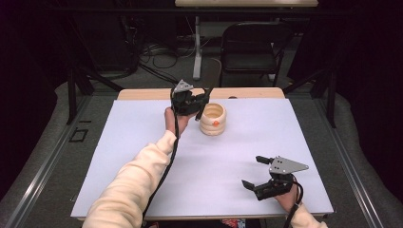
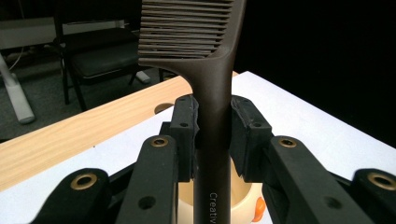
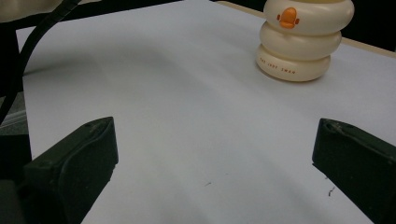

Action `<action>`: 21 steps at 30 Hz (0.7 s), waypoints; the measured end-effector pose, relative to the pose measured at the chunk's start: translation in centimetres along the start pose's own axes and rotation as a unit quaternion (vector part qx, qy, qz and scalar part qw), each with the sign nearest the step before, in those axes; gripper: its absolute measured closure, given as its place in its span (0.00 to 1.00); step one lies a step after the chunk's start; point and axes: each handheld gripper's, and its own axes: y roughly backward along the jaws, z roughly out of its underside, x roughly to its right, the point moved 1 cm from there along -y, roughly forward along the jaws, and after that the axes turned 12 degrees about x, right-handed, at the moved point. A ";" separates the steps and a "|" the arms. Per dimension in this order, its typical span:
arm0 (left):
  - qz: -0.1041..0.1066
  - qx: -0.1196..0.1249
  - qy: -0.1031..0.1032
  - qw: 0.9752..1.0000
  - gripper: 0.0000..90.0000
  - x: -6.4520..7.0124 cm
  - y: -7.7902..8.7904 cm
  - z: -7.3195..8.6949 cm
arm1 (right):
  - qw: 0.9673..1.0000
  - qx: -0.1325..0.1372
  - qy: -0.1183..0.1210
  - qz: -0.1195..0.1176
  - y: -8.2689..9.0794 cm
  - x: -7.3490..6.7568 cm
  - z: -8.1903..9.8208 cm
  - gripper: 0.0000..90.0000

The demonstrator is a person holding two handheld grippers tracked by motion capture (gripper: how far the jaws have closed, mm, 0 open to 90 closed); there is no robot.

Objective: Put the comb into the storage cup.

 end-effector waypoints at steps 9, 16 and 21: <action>-0.001 0.002 -0.006 1.000 0.81 0.2 -0.2 -0.1 | 1.000 -0.001 0.000 -0.001 0.0 0.0 0.0 0.00; 0.002 0.014 0.000 1.000 0.81 0.4 -0.5 -0.3 | 1.000 0.000 0.000 -0.001 0.0 0.0 0.0 0.00; 0.004 0.024 0.002 1.000 0.81 0.7 -0.8 -0.4 | 1.000 0.001 0.000 -0.001 0.0 0.0 0.0 0.00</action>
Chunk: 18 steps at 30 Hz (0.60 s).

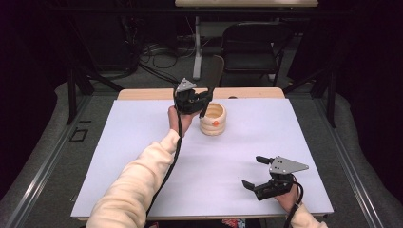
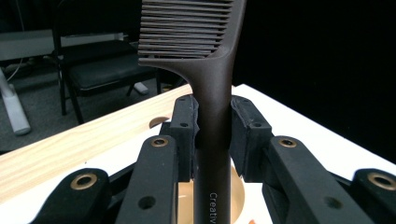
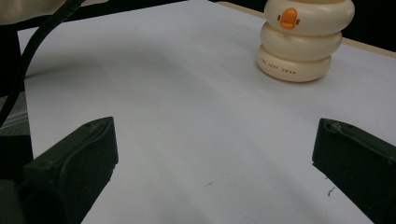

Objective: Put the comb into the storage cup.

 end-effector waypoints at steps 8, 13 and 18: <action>0.002 0.015 0.000 1.000 0.81 0.5 -0.5 -0.2 | 1.000 -0.001 -0.001 -0.001 0.0 0.0 0.0 0.00; 0.004 0.021 0.002 1.000 0.81 0.5 -0.7 -0.1 | 1.000 -0.001 -0.002 -0.001 0.0 0.0 0.0 0.00; 0.001 0.032 0.010 0.999 0.81 0.4 -1.1 0.1 | 1.000 -0.001 -0.002 -0.001 0.0 0.0 0.0 0.00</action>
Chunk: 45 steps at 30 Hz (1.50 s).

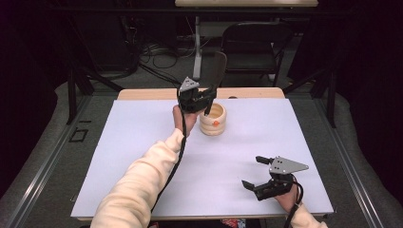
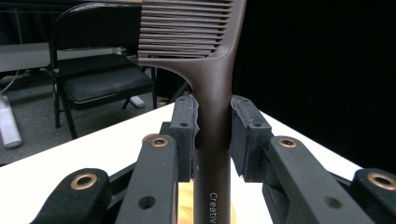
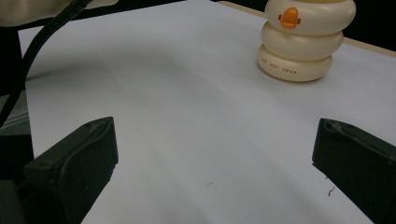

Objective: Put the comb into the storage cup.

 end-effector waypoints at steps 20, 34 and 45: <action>-0.013 0.024 -0.002 1.000 0.81 -0.2 -1.1 0.9 | 1.000 0.002 0.001 -0.002 0.0 0.0 0.0 0.00; -0.021 0.021 -0.006 1.000 0.81 -0.7 -1.9 1.8 | 1.000 -0.001 0.001 -0.001 0.0 0.0 0.0 0.00; -0.025 0.015 -0.012 0.999 0.81 -0.8 -2.4 2.4 | 1.000 -0.001 0.001 -0.002 0.0 0.1 0.0 0.00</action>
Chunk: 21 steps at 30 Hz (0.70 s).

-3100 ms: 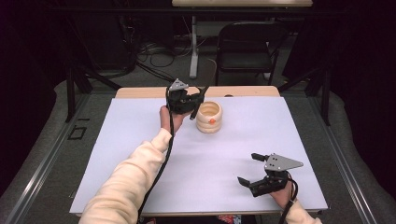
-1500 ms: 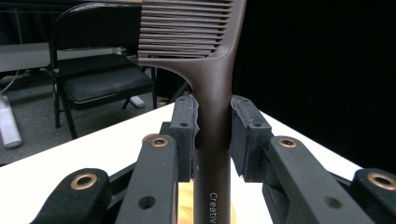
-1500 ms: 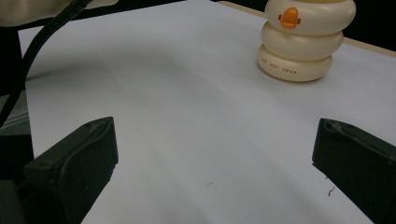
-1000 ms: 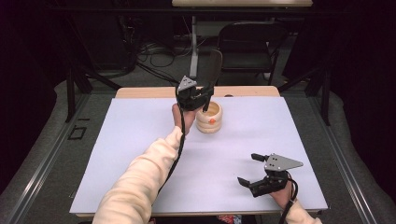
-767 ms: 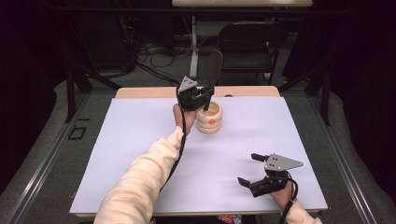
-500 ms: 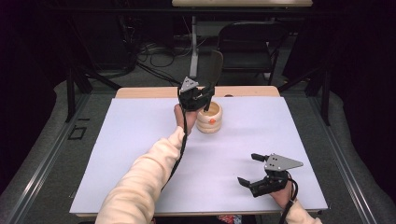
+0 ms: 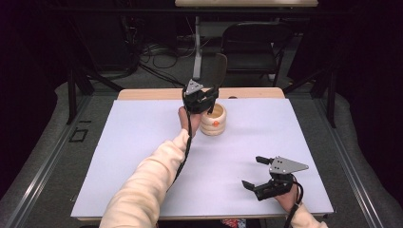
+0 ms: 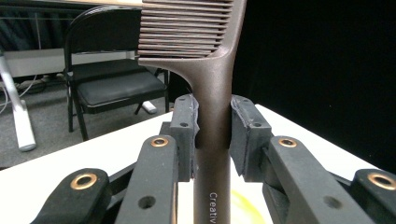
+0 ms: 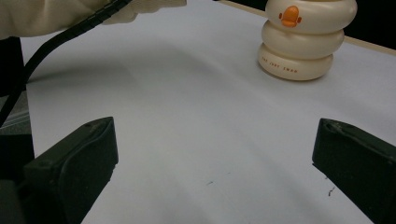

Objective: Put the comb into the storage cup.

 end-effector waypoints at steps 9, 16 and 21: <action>0.001 -0.003 -0.005 1.000 0.81 0.0 -0.2 0.1 | 1.000 0.000 -0.001 0.000 0.0 0.0 0.0 0.00; 0.006 -0.010 -0.009 1.000 0.81 0.0 -0.3 0.3 | 1.000 0.001 -0.001 0.000 0.0 0.0 0.0 0.00; 0.008 -0.014 -0.014 1.000 0.81 0.1 -0.4 0.4 | 1.000 0.002 -0.001 0.001 0.0 0.0 0.0 0.00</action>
